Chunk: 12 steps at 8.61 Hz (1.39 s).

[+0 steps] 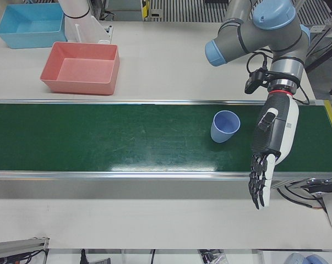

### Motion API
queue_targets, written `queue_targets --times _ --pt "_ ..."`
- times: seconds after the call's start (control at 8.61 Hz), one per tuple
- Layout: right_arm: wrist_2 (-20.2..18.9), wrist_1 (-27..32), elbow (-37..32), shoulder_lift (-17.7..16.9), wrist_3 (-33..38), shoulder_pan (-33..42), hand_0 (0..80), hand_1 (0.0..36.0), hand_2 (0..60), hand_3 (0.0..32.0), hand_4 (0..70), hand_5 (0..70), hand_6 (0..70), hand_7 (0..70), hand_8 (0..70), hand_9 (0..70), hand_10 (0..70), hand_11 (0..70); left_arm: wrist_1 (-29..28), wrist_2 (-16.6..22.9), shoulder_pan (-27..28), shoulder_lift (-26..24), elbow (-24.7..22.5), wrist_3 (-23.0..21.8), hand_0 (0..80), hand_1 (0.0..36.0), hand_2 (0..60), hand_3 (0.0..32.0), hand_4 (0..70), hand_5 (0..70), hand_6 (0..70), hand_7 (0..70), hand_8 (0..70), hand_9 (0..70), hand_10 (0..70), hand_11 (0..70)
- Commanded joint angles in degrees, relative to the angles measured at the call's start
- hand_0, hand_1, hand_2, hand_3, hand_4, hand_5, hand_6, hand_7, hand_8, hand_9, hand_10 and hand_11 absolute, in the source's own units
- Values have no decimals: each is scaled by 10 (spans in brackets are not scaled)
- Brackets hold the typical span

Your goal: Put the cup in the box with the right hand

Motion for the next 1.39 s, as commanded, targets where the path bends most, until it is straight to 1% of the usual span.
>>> queue_targets --times 0.0,0.12,0.35,0.46,0.58,1.04,1.28 --pt "2 -30 26 -2 6 -4 495 217 108 0 0 50 0 0 0 0 0 0 -1 0 0 -1 1 0 0 0 0 0 0 0 0 0 0 0 0 0" --pt "3 -31 29 -3 7 0 493 219 121 0 0 50 0 0 0 0 0 0 -1 1 0 -1 1 0 0 0 0 0 0 0 0 0 0 0 0 0" --pt "3 -31 48 -28 9 2 488 215 125 0 0 49 0 0 0 0 0 0 0 1 0 -1 2 0 0 0 0 0 0 0 0 0 0 0 0 0" --pt "2 -31 49 -32 11 2 486 214 126 0 0 48 0 0 0 0 0 0 -1 0 0 -1 2 0 0 0 0 0 0 0 0 0 0 0 0 0" --pt "3 -31 48 -32 11 1 488 212 120 0 0 49 0 0 0 0 0 0 -1 0 0 -1 2 0 0 0 0 0 0 0 0 0 0 0 0 0" --pt "2 -31 50 -33 11 2 487 214 136 0 0 48 0 0 0 0 0 0 0 0 0 -1 0 0 0 0 0 0 0 0 0 0 0 0 0 0" --pt "2 -31 51 -34 12 2 487 212 130 0 0 48 0 0 0 0 0 0 0 1 0 -1 1 0 0 0 0 0 0 0 0 0 0 0 0 0"
